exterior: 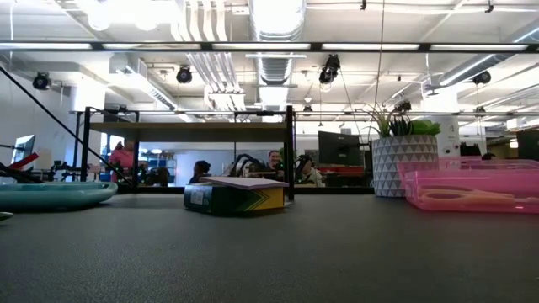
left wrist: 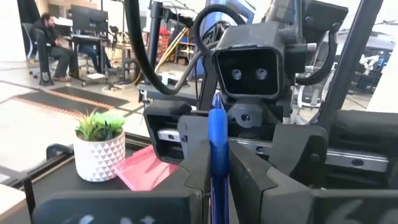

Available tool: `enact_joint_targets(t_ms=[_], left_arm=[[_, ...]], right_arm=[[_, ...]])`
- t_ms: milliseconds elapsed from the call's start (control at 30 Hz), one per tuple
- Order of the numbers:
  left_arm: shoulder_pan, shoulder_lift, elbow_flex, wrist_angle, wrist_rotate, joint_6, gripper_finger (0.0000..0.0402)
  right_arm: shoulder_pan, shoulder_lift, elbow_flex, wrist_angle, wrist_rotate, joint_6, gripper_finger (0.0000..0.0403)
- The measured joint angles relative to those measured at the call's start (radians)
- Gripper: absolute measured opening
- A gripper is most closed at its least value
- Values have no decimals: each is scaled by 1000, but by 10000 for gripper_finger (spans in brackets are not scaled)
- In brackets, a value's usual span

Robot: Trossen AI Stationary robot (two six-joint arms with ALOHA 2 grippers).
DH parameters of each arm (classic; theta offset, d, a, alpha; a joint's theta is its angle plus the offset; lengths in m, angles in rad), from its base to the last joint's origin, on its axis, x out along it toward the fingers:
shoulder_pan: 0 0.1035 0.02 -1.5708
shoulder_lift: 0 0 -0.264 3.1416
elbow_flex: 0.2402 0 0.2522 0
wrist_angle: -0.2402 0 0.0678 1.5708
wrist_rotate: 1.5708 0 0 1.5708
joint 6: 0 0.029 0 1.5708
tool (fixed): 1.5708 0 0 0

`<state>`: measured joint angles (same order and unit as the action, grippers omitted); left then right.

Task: Pack school essentials
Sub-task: Put the blue pen into the pink supply box

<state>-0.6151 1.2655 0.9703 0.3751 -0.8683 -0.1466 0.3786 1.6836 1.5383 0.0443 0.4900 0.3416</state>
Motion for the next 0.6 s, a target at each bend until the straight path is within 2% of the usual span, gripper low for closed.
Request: enact_joint_targets(t_ms=[367, 600], left_arm=[[7, 5, 0, 11, 1, 30, 24], [6, 4, 0, 12, 3, 31, 24]], right_arm=[[0, 0, 0, 45, 4, -2, 61], [-1, 0, 0, 46, 0, 2, 31]])
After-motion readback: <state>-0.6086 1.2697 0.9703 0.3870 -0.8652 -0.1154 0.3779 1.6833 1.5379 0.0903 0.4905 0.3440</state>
